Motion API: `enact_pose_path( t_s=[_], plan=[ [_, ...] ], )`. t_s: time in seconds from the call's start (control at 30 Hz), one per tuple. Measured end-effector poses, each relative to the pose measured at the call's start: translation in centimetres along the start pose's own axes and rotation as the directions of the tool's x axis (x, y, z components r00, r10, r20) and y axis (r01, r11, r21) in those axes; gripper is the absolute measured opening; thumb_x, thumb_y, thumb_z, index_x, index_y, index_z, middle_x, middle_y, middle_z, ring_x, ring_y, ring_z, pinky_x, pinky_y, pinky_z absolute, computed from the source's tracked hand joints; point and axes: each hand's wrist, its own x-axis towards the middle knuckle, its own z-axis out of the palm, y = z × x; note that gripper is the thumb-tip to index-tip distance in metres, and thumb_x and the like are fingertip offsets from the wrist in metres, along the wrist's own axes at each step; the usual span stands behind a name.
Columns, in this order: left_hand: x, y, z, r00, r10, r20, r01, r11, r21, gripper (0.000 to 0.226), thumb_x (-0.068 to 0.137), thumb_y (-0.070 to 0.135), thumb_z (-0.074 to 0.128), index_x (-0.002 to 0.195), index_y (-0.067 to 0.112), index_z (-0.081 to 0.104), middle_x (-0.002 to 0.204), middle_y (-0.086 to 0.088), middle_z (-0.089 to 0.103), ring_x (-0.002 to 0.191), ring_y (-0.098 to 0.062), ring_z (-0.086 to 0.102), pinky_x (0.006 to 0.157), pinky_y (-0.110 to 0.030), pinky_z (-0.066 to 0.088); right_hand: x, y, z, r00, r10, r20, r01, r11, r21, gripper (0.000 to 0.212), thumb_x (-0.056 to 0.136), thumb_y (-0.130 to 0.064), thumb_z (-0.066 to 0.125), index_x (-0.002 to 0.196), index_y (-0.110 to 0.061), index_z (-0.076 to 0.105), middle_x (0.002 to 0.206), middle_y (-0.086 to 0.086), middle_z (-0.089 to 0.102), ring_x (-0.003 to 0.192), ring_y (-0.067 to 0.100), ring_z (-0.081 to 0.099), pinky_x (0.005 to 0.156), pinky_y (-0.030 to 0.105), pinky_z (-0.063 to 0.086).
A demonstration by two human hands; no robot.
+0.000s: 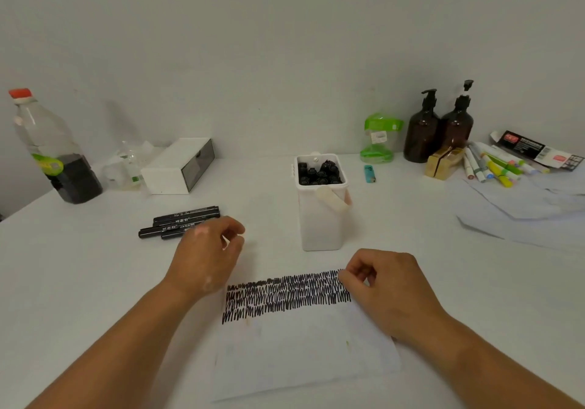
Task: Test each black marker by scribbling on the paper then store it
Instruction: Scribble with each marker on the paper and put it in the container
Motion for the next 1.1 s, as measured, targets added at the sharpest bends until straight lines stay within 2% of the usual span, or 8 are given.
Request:
enact_pose_path(
  t_s=[0.1,0.2,0.3,0.47,0.7,0.87,1.03,1.1],
  plan=[
    [2.0,-3.4,-1.0,0.999,-0.05,-0.012,0.052,0.973,0.224,0.023,0.091,0.012,0.062,0.113,0.011,0.069,0.102,-0.009,0.069,0.088,-0.023,0.06,0.079,-0.029,0.045,0.2,-0.1,-0.1,1.0,-0.002,-0.005,0.002,1.0,0.03,0.021,0.08,-0.039,0.074,0.062,-0.032,0.064,0.071,-0.031,0.065,0.068,-0.003,0.06,0.061,0.008,0.042],
    [3.1,-6.0,-1.9,0.981,-0.185,0.054,0.146,0.896,0.419,0.029,0.093,0.016,0.055,0.122,0.013,0.06,0.109,-0.01,0.064,0.1,-0.03,0.055,0.088,-0.041,0.047,0.4,-0.3,-0.3,1.0,0.011,-0.005,-0.01,0.999,0.051,0.022,0.079,-0.038,0.075,0.06,-0.034,0.064,0.071,-0.031,0.064,0.07,-0.004,0.06,0.066,0.008,0.043],
    [3.4,-6.9,-2.3,0.97,-0.219,0.106,0.129,0.833,0.537,0.025,0.093,0.021,0.051,0.117,0.018,0.058,0.103,-0.004,0.061,0.094,-0.025,0.053,0.085,-0.04,0.047,0.3,-0.3,-0.6,1.0,0.027,0.002,-0.027,0.998,0.061,0.022,0.079,-0.037,0.075,0.06,-0.034,0.065,0.069,-0.03,0.064,0.069,-0.003,0.06,0.068,0.01,0.044],
    [3.5,-7.1,-2.2,0.966,-0.228,0.124,0.108,0.788,0.606,0.023,0.093,0.026,0.049,0.112,0.024,0.06,0.102,0.0,0.061,0.093,-0.022,0.054,0.084,-0.037,0.045,0.2,-0.3,-1.1,0.999,0.046,0.009,-0.046,0.997,0.057,0.021,0.079,-0.037,0.075,0.061,-0.033,0.066,0.07,-0.031,0.064,0.069,-0.003,0.06,0.065,0.008,0.043],
    [1.8,-6.2,-1.9,0.972,-0.198,0.129,0.11,0.864,0.492,0.015,0.094,0.025,0.054,0.103,0.023,0.066,0.106,0.0,0.063,0.097,-0.023,0.058,0.086,-0.037,0.045,0.0,-0.4,-1.3,0.999,0.051,0.019,-0.052,0.996,0.066,0.021,0.08,-0.037,0.074,0.061,-0.032,0.066,0.07,-0.03,0.065,0.068,-0.002,0.06,0.066,0.01,0.044],
    [0.1,-3.1,-2.0,0.983,-0.057,0.176,-0.001,0.95,0.313,0.016,0.094,0.018,0.058,0.107,0.017,0.068,0.103,-0.003,0.064,0.098,-0.025,0.059,0.087,-0.04,0.049,-0.1,-0.5,-1.2,0.999,0.045,0.013,-0.046,0.996,0.078,0.02,0.079,-0.039,0.074,0.061,-0.034,0.066,0.069,-0.03,0.065,0.065,-0.002,0.06,0.066,0.009,0.044],
    [-1.8,1.2,-1.9,0.983,0.112,0.143,-0.134,0.978,0.16,0.015,0.093,0.02,0.063,0.108,0.022,0.067,0.093,0.008,0.057,0.084,-0.012,0.054,0.077,-0.021,0.041,-0.2,-0.6,-1.3,1.0,0.027,0.009,-0.028,0.996,0.083,0.019,0.079,-0.038,0.074,0.063,-0.033,0.066,0.07,-0.031,0.065,0.065,0.0,0.06,0.065,0.01,0.043],
    [-2.5,2.9,-1.7,0.972,0.181,0.147,-0.197,0.975,0.1,0.016,0.092,0.02,0.065,0.107,0.025,0.066,0.091,0.013,0.055,0.081,-0.007,0.052,0.074,-0.016,0.038,-0.2,-0.8,-1.3,0.999,0.031,0.014,-0.032,0.99,0.134,0.012,0.079,-0.039,0.075,0.07,-0.035,0.069,0.072,-0.028,0.067,0.066,0.004,0.06,0.064,0.012,0.045]
  ],
)
